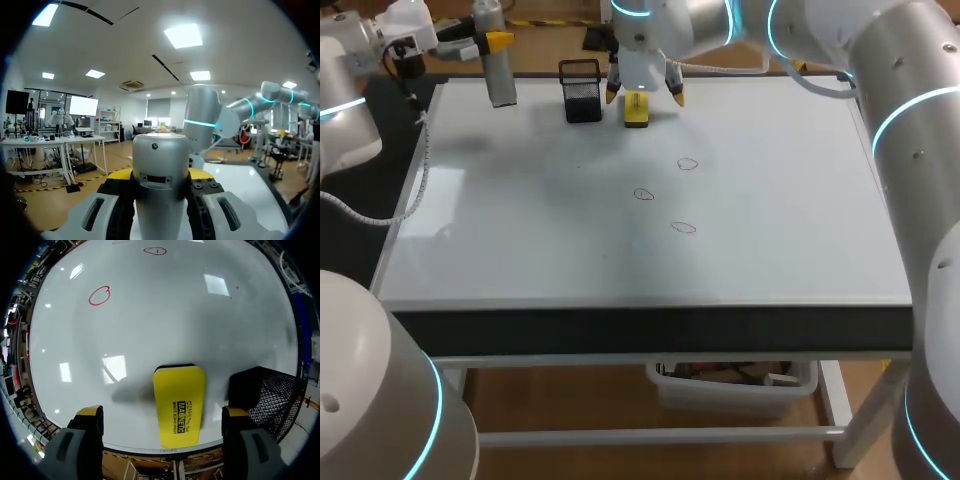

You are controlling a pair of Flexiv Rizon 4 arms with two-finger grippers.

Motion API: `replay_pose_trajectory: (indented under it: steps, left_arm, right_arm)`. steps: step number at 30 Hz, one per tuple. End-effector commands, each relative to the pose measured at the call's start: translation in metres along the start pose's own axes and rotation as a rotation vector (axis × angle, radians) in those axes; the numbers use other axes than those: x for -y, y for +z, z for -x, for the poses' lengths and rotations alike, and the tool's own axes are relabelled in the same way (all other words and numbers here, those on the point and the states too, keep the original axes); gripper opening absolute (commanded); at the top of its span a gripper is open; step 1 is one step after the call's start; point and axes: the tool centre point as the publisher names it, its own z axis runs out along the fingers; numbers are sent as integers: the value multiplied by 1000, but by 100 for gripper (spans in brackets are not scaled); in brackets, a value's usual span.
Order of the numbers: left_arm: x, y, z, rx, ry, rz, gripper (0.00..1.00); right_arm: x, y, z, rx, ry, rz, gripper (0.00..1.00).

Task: Pick up the inspection probe, press it on each red-marked spot on the whiteboard one by one, put down the probe, pick up the eraser, and wipe off all the red marks.

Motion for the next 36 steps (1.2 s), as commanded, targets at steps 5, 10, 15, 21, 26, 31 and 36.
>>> replay_pose_trajectory:
  steps: [5, 10, 15, 21, 26, 31, 36]
  left_arm:
    - [1, 0, -2, 5, 3, -2, 0]
    - [1, 0, -2, 5, 3, -2, 0]
    - [1, 0, -2, 5, 3, -2, 0]
    - [1, 0, -2, 5, 3, -2, 0]
    - [1, 0, -2, 5, 3, -2, 0]
    - [1, 0, -2, 5, 3, -2, 0]
    - [1, 0, -2, 5, 3, -2, 0]
  right_arm:
    - [17, 17, 5, 3, -5, 420, 29]
    - [18, 13, 3, 1, 4, 427, 0]
    - [23, 3, 1, 4, 16, 442, 0]
    - [26, -11, -4, 31, 42, 457, 0]
    - [25, -23, -19, 89, 100, 487, 0]
    - [21, -33, -40, 104, 134, 491, 0]
    - [14, -39, -63, 71, 178, 483, 0]
